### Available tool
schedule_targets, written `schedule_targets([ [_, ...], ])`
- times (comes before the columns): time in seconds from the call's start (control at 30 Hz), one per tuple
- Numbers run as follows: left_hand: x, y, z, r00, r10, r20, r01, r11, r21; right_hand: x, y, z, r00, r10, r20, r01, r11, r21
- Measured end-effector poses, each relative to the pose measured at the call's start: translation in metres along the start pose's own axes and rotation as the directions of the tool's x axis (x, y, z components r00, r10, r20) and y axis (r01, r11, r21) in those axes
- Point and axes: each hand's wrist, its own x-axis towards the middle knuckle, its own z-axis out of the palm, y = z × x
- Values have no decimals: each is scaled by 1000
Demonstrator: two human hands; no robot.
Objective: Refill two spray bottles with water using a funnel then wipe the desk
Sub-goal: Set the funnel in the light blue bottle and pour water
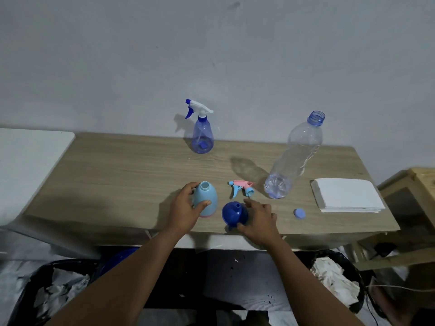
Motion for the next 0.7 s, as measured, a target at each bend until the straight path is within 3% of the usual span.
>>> schedule_targets([
  [0.23,-6,7,8,1000,2,21,-3,1000,31,4,-8,22,996,-23,-90,8,987,-159],
  [0.37,-5,5,10,1000,11,18,-12,999,37,2,-8,22,983,-31,-182,5,990,-139],
  [0.47,-5,3,12,1000,10,7,-10,1000,24,-3,-11,14,959,-53,-277,78,994,79],
  [0.57,-7,4,17,1000,23,4,-23,1000,0,-6,-24,-3,934,-42,-354,190,898,397],
  [0.7,-9,11,25,999,42,4,-42,999,-2,-1,-44,-24,916,-78,-393,265,854,447],
])
